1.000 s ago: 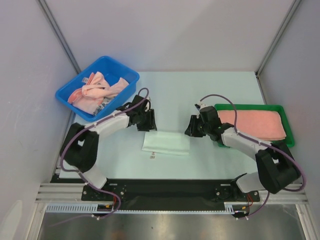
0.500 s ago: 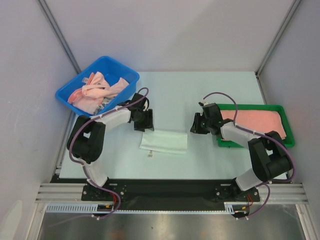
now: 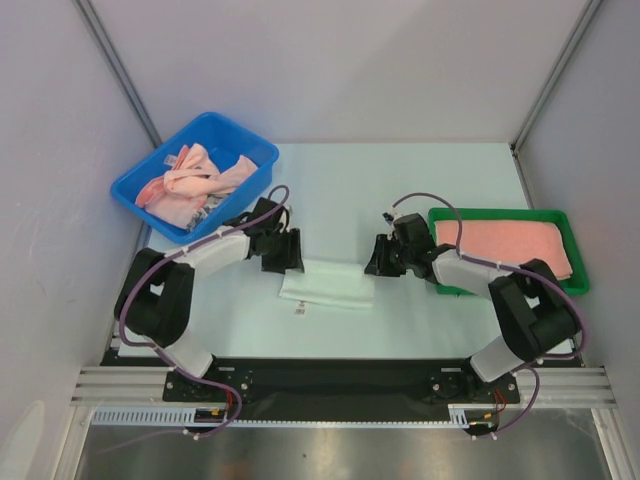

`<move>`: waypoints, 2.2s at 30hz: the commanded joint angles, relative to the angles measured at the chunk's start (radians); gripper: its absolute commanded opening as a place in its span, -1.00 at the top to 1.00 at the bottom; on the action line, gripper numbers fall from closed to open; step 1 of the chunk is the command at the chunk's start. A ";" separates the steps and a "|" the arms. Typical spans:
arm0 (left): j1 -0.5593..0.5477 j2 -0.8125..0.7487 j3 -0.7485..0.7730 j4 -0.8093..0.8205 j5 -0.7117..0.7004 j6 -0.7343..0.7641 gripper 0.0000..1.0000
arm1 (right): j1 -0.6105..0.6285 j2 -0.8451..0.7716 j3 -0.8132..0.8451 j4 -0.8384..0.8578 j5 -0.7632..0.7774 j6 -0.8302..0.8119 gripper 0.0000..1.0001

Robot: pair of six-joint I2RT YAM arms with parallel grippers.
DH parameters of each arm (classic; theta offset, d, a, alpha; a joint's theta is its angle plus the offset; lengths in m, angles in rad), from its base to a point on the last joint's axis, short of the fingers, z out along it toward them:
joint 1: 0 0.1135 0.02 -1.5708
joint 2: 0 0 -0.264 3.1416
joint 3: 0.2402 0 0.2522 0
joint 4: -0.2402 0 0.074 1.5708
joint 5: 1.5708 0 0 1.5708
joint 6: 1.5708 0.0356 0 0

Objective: Fold and stack the towels
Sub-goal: Neatly place the folded towel into the bin

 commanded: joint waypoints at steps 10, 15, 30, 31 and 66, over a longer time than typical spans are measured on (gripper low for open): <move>0.001 -0.230 -0.221 0.099 -0.064 -0.069 -0.18 | 0.078 -0.086 0.076 -0.237 0.204 0.034 -0.03; 0.001 -0.230 -0.244 0.110 -0.037 -0.078 -0.18 | 0.155 -0.119 -0.009 -0.221 0.259 0.164 -0.15; 0.012 -0.426 -0.066 -0.042 -0.161 0.009 -0.20 | 0.258 -0.017 -0.033 -0.142 0.416 0.261 -0.17; 0.014 -0.432 -0.046 -0.048 -0.184 0.017 -0.21 | 0.262 -0.014 -0.040 -0.133 0.419 0.271 -0.13; 0.069 -0.458 -0.024 -0.074 -0.282 0.144 -0.30 | -0.178 -0.024 0.632 -0.923 0.508 -0.280 1.00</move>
